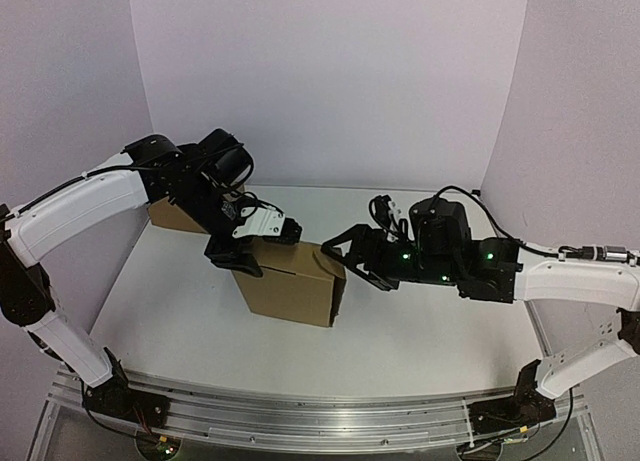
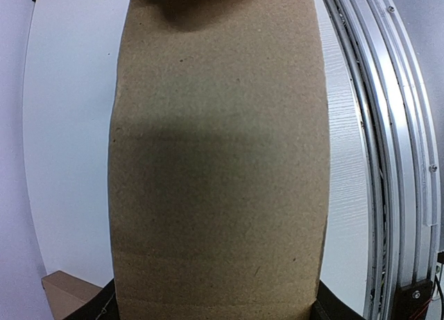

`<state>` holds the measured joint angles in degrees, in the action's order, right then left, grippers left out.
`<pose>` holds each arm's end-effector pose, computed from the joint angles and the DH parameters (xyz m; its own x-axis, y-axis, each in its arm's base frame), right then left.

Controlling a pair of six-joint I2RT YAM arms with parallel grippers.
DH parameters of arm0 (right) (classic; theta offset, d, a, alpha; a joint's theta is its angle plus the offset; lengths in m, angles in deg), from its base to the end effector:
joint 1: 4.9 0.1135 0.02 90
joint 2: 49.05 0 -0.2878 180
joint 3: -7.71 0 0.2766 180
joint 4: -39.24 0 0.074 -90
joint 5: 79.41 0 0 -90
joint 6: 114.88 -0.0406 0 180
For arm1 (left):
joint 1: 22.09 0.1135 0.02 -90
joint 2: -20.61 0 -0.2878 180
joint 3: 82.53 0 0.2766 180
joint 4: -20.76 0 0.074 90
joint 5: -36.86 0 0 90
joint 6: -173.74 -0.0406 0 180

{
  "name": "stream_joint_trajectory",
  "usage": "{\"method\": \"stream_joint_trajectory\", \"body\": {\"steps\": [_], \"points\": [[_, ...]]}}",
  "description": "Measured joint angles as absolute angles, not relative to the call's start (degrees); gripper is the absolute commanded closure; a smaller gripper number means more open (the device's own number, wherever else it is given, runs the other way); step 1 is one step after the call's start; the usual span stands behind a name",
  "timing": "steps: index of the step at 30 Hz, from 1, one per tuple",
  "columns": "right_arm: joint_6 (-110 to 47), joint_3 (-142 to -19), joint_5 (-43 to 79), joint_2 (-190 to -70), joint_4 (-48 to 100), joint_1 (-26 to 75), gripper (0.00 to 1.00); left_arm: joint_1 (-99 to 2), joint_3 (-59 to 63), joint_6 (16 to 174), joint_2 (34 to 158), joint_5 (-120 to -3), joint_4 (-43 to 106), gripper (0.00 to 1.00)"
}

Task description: Fold the paper box

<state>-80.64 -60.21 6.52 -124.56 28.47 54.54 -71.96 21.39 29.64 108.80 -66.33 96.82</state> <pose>0.1707 0.2834 0.3195 -0.7719 0.3146 -0.5525 -0.3316 0.5422 0.7720 0.2078 -0.2608 0.3775 0.3336 0.8279 -0.4509 0.9328 -0.2208 0.2847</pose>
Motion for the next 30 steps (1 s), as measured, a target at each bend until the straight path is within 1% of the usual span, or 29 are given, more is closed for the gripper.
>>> {"method": "stream_joint_trajectory", "body": {"steps": [3,7,12,14,15,16,17,19,20,22,24,27,28,30], "points": [[-80.6,-61.2,7.8,-126.3,28.9,54.5,0.26,-72.0,21.4,29.6,108.8,-66.3,96.8,0.60],[-80.9,-61.2,8.4,-126.2,28.8,54.5,0.39,-72.0,21.4,29.5,108.8,-66.2,96.8,0.60],[-80.0,-61.1,9.3,-124.0,25.1,54.6,0.53,-72.0,21.3,28.9,108.8,-66.0,96.6,0.60],[-79.3,-60.9,9.9,-122.4,23.5,54.6,0.57,-72.0,21.3,28.5,108.8,-66.0,96.4,0.60],[-78.8,-60.6,10.4,-121.5,22.8,54.5,0.57,-72.0,21.2,28.3,108.8,-66.0,96.3,0.60],[-78.6,-60.1,10.9,-120.9,22.2,54.5,0.54,-72.0,21.2,28.2,108.8,-66.0,96.3,0.60],[-78.2,-59.7,11.4,-120.3,21.7,54.5,0.49,-72.0,21.2,28.2,108.8,-66.0,96.3,0.61],[-77.3,-59.0,12.3,-119.7,20.9,54.3,0.33,-72.0,21.1,28.1,108.8,-66.0,96.2,0.61],[-76.8,-58.8,12.6,-119.6,20.7,54.2,0.28,-72.0,21.1,28.0,108.8,-66.0,96.2,0.60],[-76.1,-58.7,13.0,-119.6,19.9,53.9,0.21,-72.0,21.1,28.0,108.8,-66.0,96.2,0.60],[-75.4,-58.7,13.2,-119.6,19.4,53.8,0.20,-72.0,21.1,28.1,108.8,-66.0,96.2,0.60],[-74.4,-58.9,13.4,-120.2,19.4,53.8,0.23,-72.0,21.1,28.1,108.8,-66.0,96.2,0.61],[-74.2,-59.2,13.6,-120.7,19.4,53.8,0.25,-72.0,21.1,28.1,108.8,-66.0,96.2,0.61],[-73.7,-60.3,14.6,-122.4,19.9,53.8,0.34,-72.0,21.1,28.0,108.8,-66.0,96.3,0.60]]}}
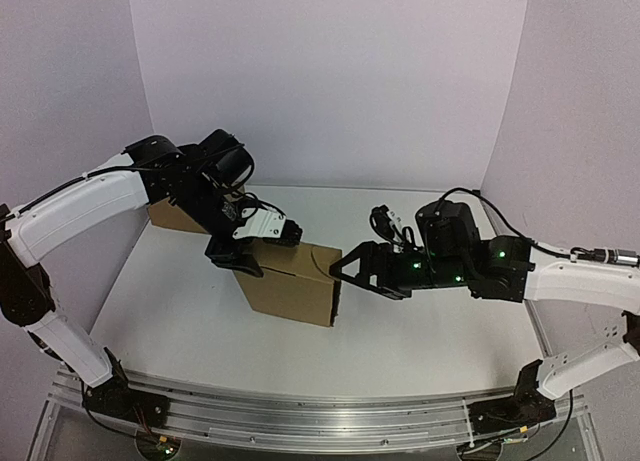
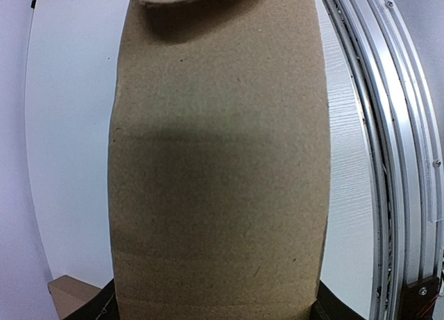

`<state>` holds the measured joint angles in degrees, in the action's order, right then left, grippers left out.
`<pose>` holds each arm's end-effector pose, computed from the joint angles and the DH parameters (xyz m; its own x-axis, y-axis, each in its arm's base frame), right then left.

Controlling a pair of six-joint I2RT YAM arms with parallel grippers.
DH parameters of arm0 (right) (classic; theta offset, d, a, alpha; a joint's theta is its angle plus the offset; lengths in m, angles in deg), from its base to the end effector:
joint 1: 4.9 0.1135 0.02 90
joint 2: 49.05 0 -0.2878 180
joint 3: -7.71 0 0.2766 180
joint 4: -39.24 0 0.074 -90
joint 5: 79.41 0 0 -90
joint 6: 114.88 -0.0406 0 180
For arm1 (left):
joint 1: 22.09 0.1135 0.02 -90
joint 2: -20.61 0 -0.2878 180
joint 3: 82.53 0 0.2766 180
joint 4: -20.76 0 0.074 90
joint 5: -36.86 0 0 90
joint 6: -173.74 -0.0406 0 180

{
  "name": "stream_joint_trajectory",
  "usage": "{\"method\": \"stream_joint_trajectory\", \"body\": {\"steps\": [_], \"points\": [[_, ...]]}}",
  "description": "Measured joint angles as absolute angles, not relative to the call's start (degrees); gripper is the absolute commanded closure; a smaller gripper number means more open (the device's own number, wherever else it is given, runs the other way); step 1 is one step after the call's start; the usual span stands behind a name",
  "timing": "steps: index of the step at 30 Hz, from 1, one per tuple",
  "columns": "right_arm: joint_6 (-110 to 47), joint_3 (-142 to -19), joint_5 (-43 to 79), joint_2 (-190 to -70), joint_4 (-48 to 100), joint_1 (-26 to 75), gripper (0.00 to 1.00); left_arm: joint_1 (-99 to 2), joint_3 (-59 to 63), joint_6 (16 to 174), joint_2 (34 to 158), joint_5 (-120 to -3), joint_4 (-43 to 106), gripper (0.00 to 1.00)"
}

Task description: Fold the paper box

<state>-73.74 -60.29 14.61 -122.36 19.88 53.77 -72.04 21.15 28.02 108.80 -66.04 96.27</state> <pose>0.1623 0.2721 0.3158 -0.8094 0.1151 -0.5758 -0.4189 0.5739 0.7036 0.2081 -0.2617 0.3766 0.3619 0.8212 -0.4412 0.9212 -0.2427 0.3040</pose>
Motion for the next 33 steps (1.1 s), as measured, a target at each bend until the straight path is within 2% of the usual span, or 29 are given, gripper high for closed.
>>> {"method": "stream_joint_trajectory", "body": {"steps": [2,6,20,24,33], "points": [[-73.2,-61.0,16.0,-123.6,20.6,53.6,0.45,-72.0,21.1,28.0,108.8,-66.0,96.3,0.60],[-72.1,-61.3,18.4,-123.9,22.1,53.6,0.61,-72.0,21.1,27.6,108.8,-66.0,96.3,0.60],[-67.5,-56.8,20.9,-118.7,23.0,52.4,0.96,-71.9,21.2,25.0,108.8,-66.9,96.3,0.60],[-65.6,-56.8,21.5,-118.7,22.4,51.8,1.00,-71.9,21.2,24.9,108.8,-66.9,96.3,0.60],[-55.9,-62.6,21.5,-119.7,11.5,51.5,1.00,-71.0,21.2,22.0,108.9,-68.0,96.3,0.64]]}}
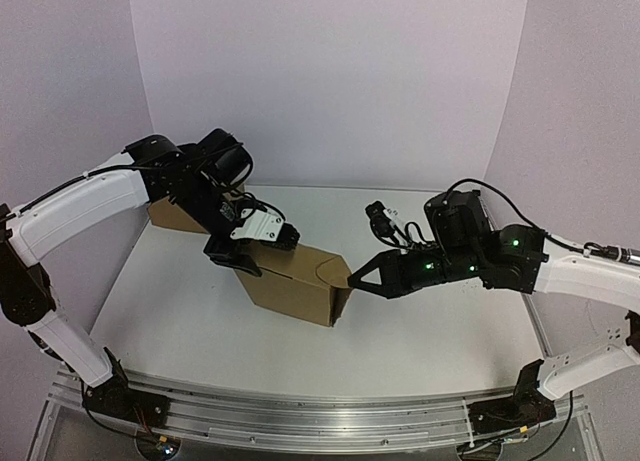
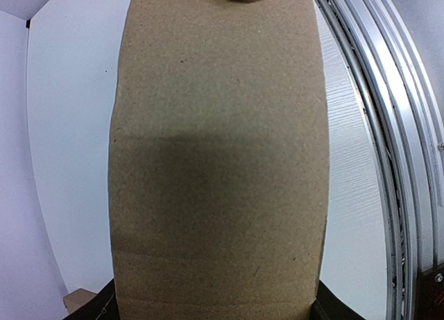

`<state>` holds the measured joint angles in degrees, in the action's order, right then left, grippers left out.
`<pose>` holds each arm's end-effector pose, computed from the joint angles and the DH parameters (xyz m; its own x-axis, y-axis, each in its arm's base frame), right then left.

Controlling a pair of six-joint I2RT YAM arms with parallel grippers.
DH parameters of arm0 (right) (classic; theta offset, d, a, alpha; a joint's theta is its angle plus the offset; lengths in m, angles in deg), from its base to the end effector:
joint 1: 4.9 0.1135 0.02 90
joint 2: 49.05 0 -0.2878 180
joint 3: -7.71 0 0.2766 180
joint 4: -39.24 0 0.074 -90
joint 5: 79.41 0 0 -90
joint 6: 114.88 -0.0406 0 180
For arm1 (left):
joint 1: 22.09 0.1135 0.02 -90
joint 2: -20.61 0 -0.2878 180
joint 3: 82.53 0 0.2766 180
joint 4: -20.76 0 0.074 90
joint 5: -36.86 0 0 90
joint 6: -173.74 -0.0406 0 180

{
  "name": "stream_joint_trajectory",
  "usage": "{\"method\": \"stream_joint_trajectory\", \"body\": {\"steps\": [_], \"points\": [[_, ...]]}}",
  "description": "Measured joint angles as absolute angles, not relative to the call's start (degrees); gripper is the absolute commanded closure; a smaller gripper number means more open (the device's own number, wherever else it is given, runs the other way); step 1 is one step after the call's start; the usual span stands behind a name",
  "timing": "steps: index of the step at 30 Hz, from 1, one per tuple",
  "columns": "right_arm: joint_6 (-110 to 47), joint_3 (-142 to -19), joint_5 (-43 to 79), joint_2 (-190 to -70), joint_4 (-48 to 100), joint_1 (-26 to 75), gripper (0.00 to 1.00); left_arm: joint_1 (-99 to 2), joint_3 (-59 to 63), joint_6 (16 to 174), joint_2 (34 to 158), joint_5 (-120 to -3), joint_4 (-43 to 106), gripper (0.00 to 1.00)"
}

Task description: Fold the paper box

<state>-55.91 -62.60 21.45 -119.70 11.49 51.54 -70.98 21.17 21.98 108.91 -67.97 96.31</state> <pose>0.1604 0.2556 0.3298 -0.6923 -0.1278 -0.7102 -0.6458 0.5488 0.5308 0.2121 -0.2589 0.3764 0.4456 0.7846 -0.4311 0.8867 -0.3204 0.3334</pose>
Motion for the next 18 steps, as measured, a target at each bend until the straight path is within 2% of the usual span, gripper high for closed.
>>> {"method": "stream_joint_trajectory", "body": {"steps": [6,18], "points": [[-45.0,-67.4,22.9,-120.7,2.4,51.4,1.00,-70.1,21.1,16.7,109.0,-70.2,96.9,0.65],[-31.5,-73.5,28.4,-124.3,-6.3,50.9,1.00,-69.0,21.1,8.3,109.0,-72.9,98.7,0.68]]}}
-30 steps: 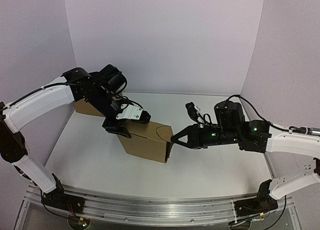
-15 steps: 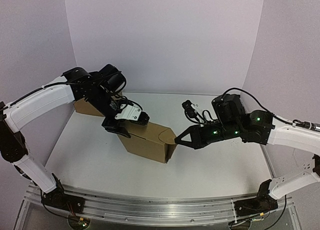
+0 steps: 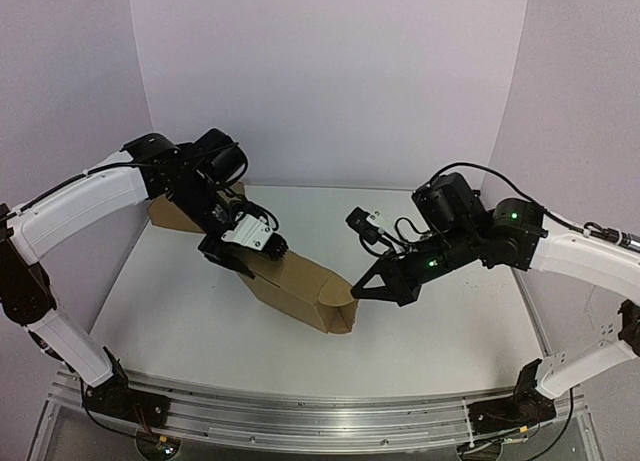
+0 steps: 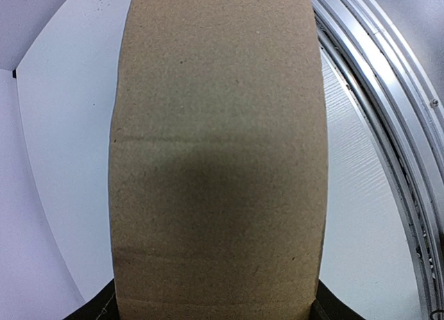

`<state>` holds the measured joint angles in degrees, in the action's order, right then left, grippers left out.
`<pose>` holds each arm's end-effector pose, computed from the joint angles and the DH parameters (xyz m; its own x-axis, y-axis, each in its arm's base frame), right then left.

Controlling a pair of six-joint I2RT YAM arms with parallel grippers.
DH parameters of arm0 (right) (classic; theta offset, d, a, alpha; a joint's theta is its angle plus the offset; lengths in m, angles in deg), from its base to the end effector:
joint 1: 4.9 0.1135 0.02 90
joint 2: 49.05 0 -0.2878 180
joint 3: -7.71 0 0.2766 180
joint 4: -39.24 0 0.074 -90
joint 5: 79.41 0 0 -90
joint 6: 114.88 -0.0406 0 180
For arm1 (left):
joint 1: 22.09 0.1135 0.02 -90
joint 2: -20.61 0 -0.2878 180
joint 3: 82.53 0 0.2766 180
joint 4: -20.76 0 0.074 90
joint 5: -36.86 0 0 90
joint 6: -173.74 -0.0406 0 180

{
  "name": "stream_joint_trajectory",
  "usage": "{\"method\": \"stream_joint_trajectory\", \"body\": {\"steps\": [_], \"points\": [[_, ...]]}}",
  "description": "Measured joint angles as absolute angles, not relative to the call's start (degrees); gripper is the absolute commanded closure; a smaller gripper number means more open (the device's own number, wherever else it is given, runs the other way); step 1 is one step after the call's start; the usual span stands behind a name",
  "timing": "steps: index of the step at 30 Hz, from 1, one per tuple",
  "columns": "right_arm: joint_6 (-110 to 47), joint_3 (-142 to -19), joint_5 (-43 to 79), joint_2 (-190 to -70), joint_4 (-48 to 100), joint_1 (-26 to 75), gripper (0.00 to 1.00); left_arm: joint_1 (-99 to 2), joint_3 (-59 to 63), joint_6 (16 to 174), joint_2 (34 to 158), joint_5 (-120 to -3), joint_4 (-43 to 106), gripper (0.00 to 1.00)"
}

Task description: Fold the paper box

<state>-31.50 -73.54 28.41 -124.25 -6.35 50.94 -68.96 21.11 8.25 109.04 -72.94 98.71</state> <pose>0.1629 0.2622 0.3492 -0.4612 -0.4842 -0.7436 -0.8729 0.3977 0.2824 0.2159 -0.2505 0.3740 0.6152 0.6756 -0.4063 0.7870 -0.4953 0.3680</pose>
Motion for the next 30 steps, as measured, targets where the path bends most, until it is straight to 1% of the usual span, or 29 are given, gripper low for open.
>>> {"method": "stream_joint_trajectory", "body": {"steps": [7,16,22,30], "points": [[-26.2,-75.7,29.1,-125.1,-9.6,50.5,1.00,-68.7,21.0,7.3,109.0,-73.6,98.8,0.68],[-25.3,-76.8,29.5,-125.8,-10.9,50.2,1.00,-68.6,21.0,7.8,109.1,-73.8,98.8,0.67],[-33.7,-77.3,29.0,-126.2,-10.4,49.8,1.00,-68.4,21.0,10.8,109.2,-74.1,99.0,0.68],[-46.3,-74.8,28.6,-125.9,-4.7,49.7,1.00,-67.7,22.3,15.2,110.4,-74.6,100.3,0.69]]}}
